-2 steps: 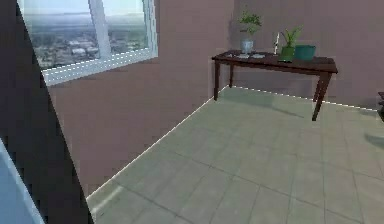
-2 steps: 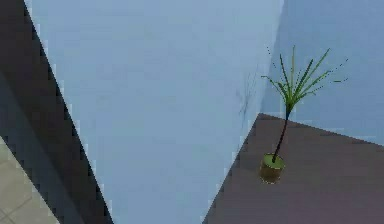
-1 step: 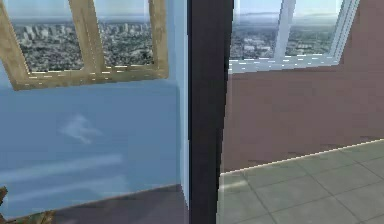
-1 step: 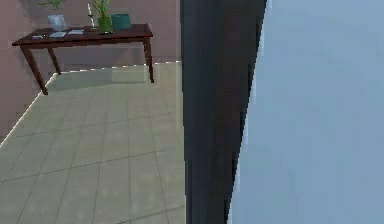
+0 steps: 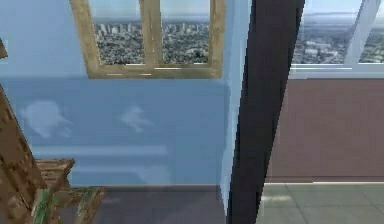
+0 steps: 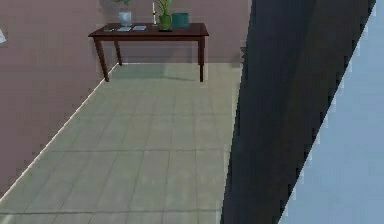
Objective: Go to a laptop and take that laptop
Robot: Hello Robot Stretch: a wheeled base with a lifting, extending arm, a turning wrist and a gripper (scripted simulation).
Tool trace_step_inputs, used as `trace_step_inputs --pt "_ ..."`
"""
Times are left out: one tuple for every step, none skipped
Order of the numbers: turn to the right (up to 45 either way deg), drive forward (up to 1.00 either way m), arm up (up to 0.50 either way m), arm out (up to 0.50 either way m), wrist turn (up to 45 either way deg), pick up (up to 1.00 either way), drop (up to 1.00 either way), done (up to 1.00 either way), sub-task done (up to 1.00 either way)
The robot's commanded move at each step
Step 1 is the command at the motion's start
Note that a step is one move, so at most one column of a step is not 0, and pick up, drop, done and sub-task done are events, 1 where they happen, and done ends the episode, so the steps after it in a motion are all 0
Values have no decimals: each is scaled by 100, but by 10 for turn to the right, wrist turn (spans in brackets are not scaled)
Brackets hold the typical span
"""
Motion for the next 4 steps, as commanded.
trace_step_inputs --pt "-30 0 0 0 0 0 0 0 0" --pt "0 15 0 0 0 0 0 0 0" --pt "450 0 0 0 0 0 0 0 0" --pt "360 0 0 0 0 0 0 0 0"
